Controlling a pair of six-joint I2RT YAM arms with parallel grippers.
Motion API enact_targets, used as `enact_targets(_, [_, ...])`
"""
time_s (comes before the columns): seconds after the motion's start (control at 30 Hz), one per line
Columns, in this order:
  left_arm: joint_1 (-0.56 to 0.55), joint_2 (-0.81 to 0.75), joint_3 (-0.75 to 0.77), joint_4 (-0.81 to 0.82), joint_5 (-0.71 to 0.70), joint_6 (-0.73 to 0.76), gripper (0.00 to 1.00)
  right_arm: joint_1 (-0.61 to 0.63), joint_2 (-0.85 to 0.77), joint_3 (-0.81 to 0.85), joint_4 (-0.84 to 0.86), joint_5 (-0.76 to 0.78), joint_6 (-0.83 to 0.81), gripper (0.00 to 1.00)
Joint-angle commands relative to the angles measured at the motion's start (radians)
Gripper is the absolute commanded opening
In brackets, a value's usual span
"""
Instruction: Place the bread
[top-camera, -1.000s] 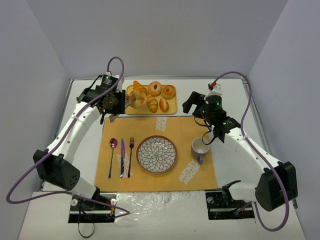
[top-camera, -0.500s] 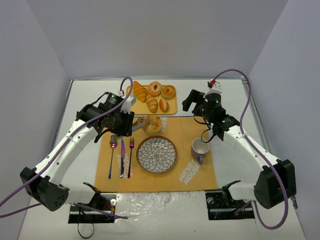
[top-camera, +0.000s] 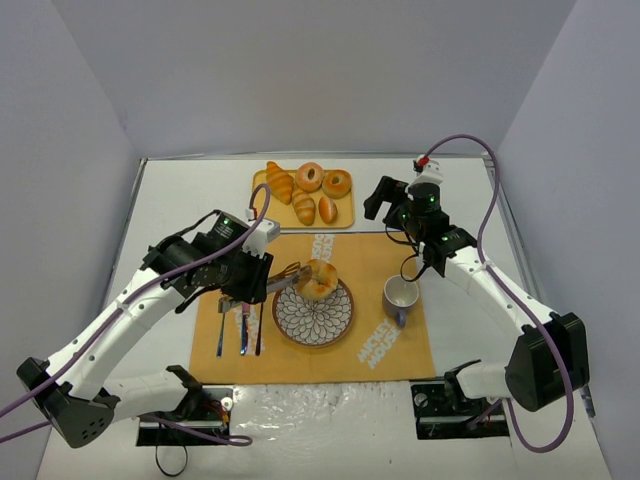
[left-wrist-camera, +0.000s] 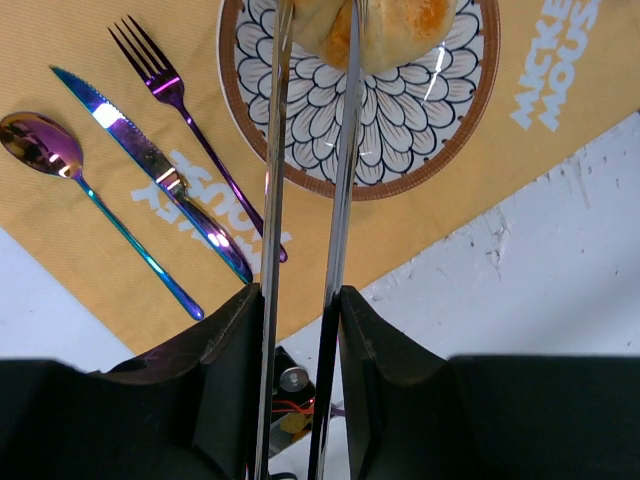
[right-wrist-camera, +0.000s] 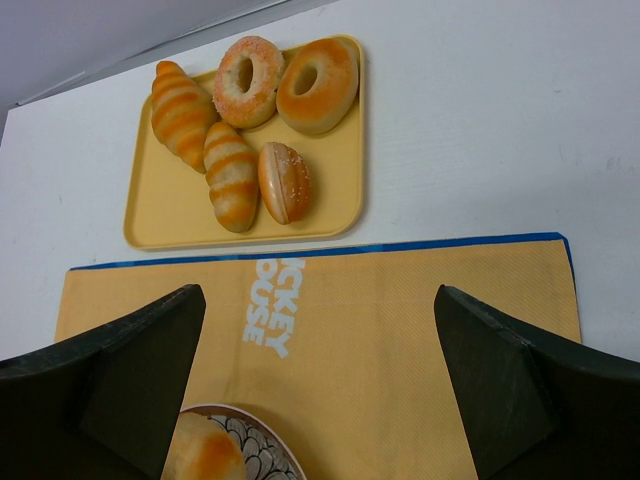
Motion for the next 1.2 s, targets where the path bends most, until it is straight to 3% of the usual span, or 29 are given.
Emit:
enact_targets(0.0, [-0.035, -0.034, -0.013, 0.014, 0.018, -0.01, 0.0, -0.006, -0.007, 0.049, 0.052, 0.033, -0.009, 0.96])
enact_targets(0.93, [-0.111, -0.03, -0.103, 0.074, 0.01, -0.051, 0.0, -0.006, -0.028, 0.031, 0.045, 0.038, -0.003, 0.95])
enact_targets(1.17, [-0.114, -0.03, -0.111, 0.071, 0.0, -0.056, 0.07, -0.006, -0.027, 0.029, 0.045, 0.038, -0.004, 0.95])
